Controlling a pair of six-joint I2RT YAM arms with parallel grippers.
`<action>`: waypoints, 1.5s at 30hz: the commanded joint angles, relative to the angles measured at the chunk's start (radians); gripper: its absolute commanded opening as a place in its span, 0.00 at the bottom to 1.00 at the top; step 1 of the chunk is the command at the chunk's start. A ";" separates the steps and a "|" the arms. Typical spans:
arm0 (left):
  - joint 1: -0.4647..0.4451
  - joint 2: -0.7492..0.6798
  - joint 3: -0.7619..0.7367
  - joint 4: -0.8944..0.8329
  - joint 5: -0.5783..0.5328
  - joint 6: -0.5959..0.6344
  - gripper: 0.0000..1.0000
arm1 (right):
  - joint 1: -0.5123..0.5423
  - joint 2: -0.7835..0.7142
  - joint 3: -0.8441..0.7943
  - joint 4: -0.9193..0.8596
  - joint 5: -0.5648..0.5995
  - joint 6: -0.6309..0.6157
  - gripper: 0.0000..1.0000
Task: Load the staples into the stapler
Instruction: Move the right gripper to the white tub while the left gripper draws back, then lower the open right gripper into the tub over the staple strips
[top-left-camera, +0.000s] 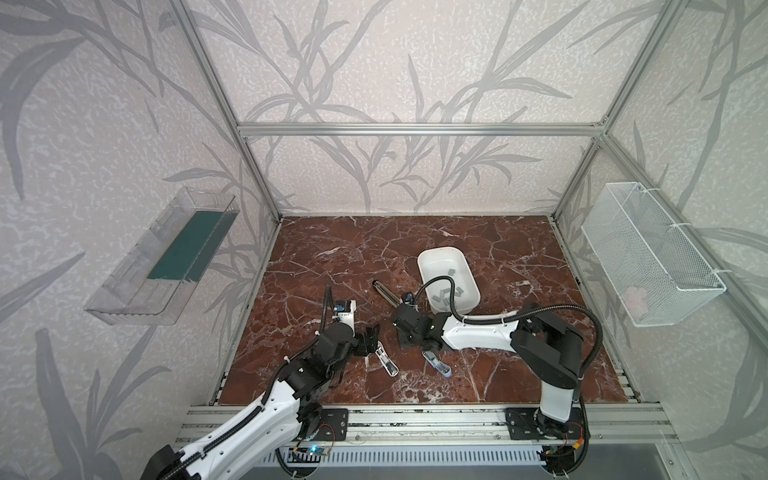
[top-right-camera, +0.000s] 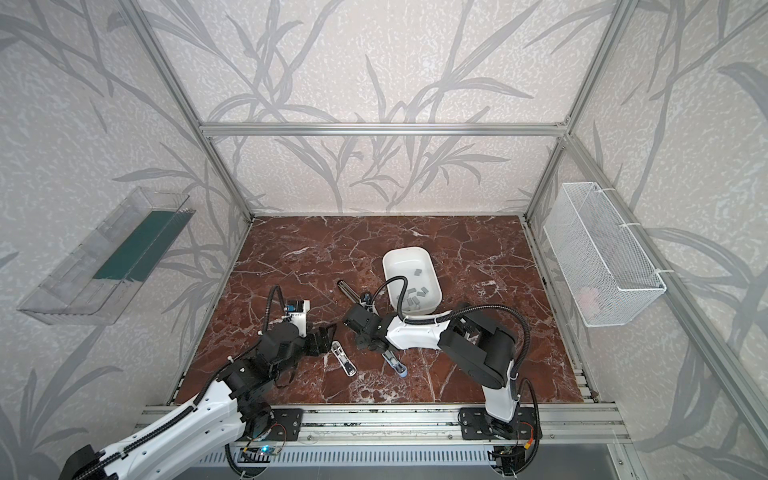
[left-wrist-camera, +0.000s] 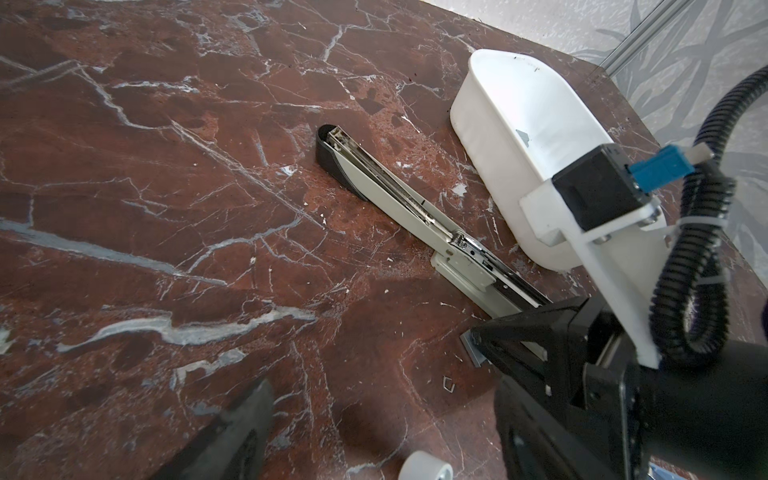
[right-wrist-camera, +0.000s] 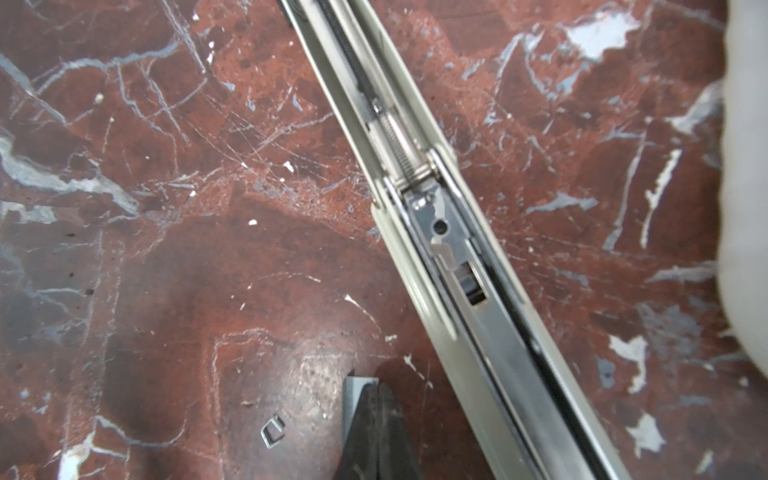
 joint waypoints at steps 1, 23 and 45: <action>0.006 -0.012 0.039 -0.035 -0.004 -0.027 0.84 | -0.001 0.023 0.005 -0.048 -0.014 -0.007 0.00; 0.098 0.094 0.191 0.003 0.221 -0.110 0.85 | -0.225 -0.371 -0.038 -0.109 0.076 -0.198 0.00; 0.291 0.263 0.333 -0.025 0.097 0.116 0.85 | -0.543 0.351 0.733 -0.509 -0.104 -0.511 0.00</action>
